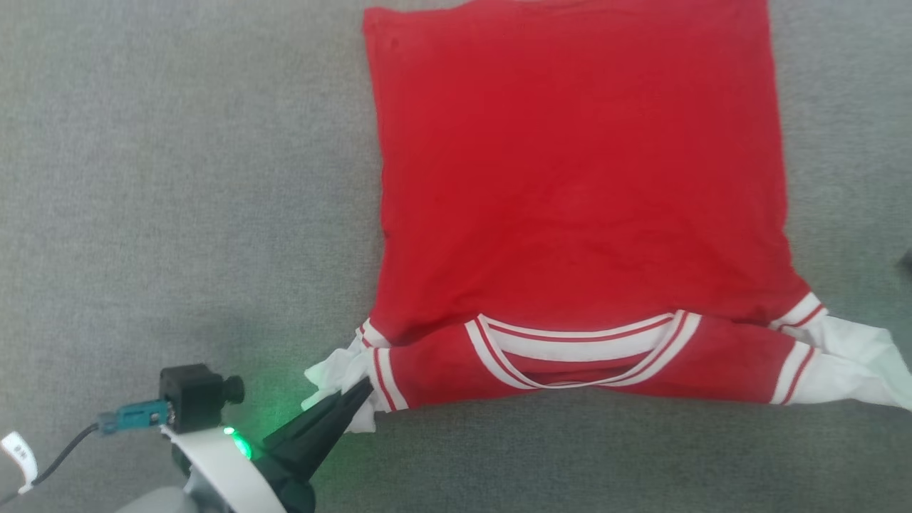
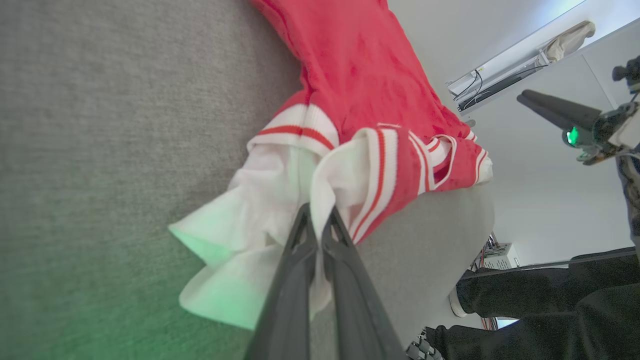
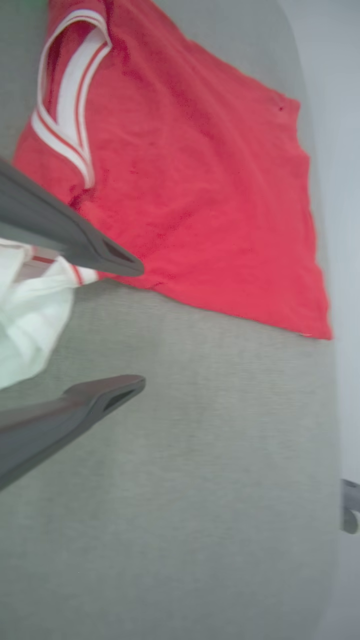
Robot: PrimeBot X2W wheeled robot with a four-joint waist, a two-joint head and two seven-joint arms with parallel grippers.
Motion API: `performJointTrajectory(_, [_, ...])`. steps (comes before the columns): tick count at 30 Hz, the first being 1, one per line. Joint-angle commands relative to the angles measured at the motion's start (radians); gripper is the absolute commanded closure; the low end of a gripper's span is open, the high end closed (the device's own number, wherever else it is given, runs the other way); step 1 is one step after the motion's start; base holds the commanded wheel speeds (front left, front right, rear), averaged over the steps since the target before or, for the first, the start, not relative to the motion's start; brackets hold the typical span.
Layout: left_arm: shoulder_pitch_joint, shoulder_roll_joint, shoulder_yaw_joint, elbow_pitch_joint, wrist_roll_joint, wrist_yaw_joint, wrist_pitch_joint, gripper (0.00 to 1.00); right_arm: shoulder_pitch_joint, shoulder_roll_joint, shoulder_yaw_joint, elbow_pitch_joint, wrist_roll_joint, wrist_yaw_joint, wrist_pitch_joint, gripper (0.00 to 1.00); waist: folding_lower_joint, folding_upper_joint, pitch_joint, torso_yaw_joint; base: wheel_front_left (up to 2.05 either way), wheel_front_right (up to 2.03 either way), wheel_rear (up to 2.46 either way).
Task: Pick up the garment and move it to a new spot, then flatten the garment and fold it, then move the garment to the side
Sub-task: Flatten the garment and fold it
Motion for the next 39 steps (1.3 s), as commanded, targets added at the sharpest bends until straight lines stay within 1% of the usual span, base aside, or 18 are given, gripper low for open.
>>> performJointTrajectory(1, [-0.026,-0.006,-0.007,-0.009,0.019,0.001,-0.005,1.00,-0.090,-0.025,-0.024,0.001,0.002,0.000,0.035,0.00,0.0000,-0.0001,0.025,0.015,0.00,0.00,0.00])
performJointTrajectory(3, [-0.050,-0.010,-0.025,-0.012,0.039,0.001,-0.005,1.00,-0.198,-0.047,-0.035,0.040,-0.005,0.000,0.074,0.00,0.0000,-0.0001,0.049,0.031,0.00,0.00,0.00])
performJointTrajectory(5, [-0.080,-0.016,-0.047,-0.011,0.049,0.001,-0.005,1.00,-0.334,-0.069,-0.018,0.104,-0.027,0.000,0.110,0.00,0.0000,-0.0001,0.075,0.049,0.00,0.00,0.00])
performJointTrajectory(9, [-0.153,-0.040,-0.081,-0.008,0.078,0.001,-0.005,1.00,-0.611,-0.097,0.072,0.280,-0.101,0.000,0.196,0.00,0.0000,-0.0001,0.140,0.093,0.00,0.00,0.00])
performJointTrajectory(10, [-0.153,-0.040,-0.081,-0.008,0.078,0.001,-0.005,1.00,-0.611,-0.097,0.072,0.280,-0.101,0.000,0.196,0.00,0.0000,-0.0001,0.140,0.093,0.00,0.00,0.00])
performJointTrajectory(14, [-0.222,-0.074,-0.128,0.004,0.098,0.001,-0.004,1.00,-0.853,-0.097,0.149,0.475,-0.191,0.000,0.284,0.00,0.0000,-0.0001,0.193,0.148,0.00,0.00,0.00])
performJointTrajectory(18, [-0.273,-0.107,-0.163,0.007,0.110,0.001,-0.003,1.00,-1.012,-0.117,0.210,0.638,-0.286,0.000,0.392,0.00,0.0000,-0.0001,0.229,0.195,0.00,0.00,0.00])
performJointTrajectory(21, [-0.297,-0.125,-0.182,0.006,0.113,0.001,-0.001,1.00,-1.099,-0.127,0.240,0.734,-0.337,0.000,0.444,0.00,0.0000,-0.0001,0.250,0.223,0.00,0.00,0.00])
performJointTrajectory(25, [-0.310,-0.136,-0.198,0.007,0.111,0.001,-0.001,1.00,-1.180,-0.118,0.245,0.837,-0.395,0.000,0.458,0.00,0.0000,-0.0001,0.273,0.243,0.00,0.00,0.00])
performJointTrajectory(30, [-0.330,-0.145,-0.205,0.013,0.100,0.002,0.001,1.00,-1.205,-0.093,0.224,0.945,-0.460,0.000,0.488,0.00,0.0000,-0.0001,0.286,0.252,0.00,0.00,0.00])
performJointTrajectory(32, [-0.335,-0.148,-0.203,0.016,0.097,0.002,0.001,1.00,-1.203,-0.082,0.232,0.963,-0.480,0.000,0.495,0.00,0.0000,-0.0001,0.286,0.252,0.00,0.00,0.00])
performJointTrajectory(33, [-0.338,-0.149,-0.199,0.016,0.097,0.002,0.001,1.00,-1.204,-0.078,0.235,0.969,-0.482,0.000,0.496,0.58,0.0000,-0.0001,0.287,0.250,0.00,0.00,0.00])
performJointTrajectory(34, [-0.339,-0.151,-0.194,0.018,0.096,0.002,0.001,1.00,-1.203,-0.074,0.234,0.974,-0.484,0.000,0.493,0.80,0.0000,-0.0001,0.286,0.247,0.00,0.00,0.00])
performJointTrajectory(35, [-0.337,-0.151,-0.189,0.019,0.094,0.002,0.001,1.00,-1.203,-0.070,0.233,0.978,-0.484,0.000,0.490,1.00,0.0000,-0.0001,0.284,0.243,0.00,0.00,0.00])
performJointTrajectory(39, [-0.329,-0.148,-0.161,0.027,0.096,0.002,0.001,1.00,-1.207,-0.079,0.221,0.967,-0.471,0.000,0.431,1.00,0.0000,-0.0001,0.261,0.221,0.00,0.00,0.00])
